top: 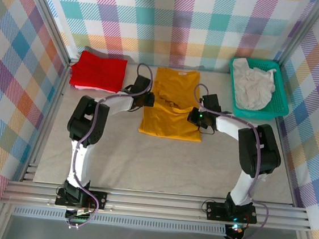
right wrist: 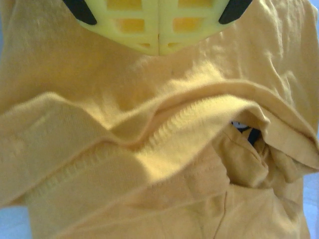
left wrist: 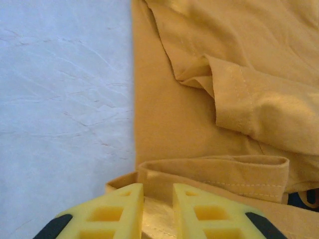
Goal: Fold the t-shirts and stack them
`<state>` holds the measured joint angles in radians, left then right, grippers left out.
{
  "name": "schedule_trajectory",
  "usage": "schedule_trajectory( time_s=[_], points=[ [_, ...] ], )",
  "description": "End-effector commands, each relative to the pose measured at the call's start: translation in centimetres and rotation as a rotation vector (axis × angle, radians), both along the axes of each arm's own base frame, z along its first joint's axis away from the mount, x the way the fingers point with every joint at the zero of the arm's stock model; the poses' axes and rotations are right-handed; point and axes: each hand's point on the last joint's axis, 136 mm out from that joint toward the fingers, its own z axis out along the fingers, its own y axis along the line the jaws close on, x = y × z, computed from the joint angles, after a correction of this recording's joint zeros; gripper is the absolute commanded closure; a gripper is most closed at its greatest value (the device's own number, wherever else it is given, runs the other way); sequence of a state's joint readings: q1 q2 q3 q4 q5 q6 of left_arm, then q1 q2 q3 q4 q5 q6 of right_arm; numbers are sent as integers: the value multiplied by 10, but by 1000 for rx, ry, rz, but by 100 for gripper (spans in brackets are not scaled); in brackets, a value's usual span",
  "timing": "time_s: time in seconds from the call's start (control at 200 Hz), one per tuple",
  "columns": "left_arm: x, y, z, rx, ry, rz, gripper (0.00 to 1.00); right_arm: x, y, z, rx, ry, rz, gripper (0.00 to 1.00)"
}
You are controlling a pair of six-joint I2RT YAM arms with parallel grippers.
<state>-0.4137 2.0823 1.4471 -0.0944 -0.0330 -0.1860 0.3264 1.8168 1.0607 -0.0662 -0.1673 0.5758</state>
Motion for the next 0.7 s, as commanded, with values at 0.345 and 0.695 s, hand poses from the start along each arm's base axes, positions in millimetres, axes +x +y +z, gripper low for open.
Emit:
schedule_trajectory(
  time_s=[0.345, 0.695],
  points=[
    [-75, 20, 57, -98, -103, 18, 70, 49, -34, 16, 73, -31, -80, 100],
    [-63, -41, 16, -162, 11, -163, 76, 9, -4, 38, 192, -87, 33, 100]
  ],
)
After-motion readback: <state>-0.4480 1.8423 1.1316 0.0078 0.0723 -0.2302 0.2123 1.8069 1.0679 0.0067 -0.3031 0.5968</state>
